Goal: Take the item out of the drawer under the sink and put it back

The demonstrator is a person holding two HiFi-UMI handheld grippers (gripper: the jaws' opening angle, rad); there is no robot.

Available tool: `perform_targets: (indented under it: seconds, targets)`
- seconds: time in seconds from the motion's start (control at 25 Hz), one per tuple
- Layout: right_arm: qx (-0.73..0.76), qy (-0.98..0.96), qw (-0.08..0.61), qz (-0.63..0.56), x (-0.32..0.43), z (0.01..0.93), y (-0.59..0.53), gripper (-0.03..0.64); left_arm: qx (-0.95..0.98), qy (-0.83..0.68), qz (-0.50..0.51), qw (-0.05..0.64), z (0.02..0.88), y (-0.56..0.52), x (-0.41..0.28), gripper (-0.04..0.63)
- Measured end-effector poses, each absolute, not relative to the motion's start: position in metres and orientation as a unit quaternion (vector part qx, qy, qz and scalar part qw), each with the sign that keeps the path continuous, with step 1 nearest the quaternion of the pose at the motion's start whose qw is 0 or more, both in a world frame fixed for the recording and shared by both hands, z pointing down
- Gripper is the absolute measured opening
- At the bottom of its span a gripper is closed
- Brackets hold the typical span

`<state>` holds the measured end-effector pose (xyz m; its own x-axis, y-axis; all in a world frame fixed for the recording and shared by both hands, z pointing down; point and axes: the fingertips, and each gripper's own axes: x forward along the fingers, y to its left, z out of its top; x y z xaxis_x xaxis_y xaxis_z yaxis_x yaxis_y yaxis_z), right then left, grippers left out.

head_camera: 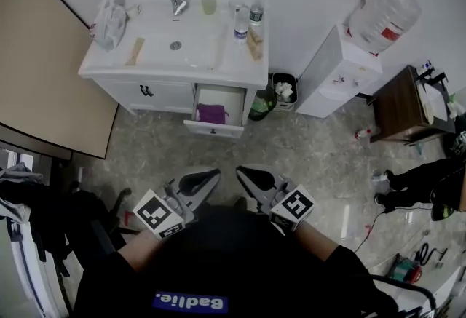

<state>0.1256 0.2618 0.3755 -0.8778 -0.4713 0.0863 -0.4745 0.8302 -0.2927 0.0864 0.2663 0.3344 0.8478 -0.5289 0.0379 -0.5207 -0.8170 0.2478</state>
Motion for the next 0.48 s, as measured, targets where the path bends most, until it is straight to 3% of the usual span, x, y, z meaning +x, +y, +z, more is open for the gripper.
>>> perform_targets:
  seconds: [0.48]
  targets:
    - [0.256,-0.954,0.021,0.151,0.105,0.384,0.180,0.002,0.957,-0.258,-0.002,0.136,0.351,0.183,0.071,-0.012]
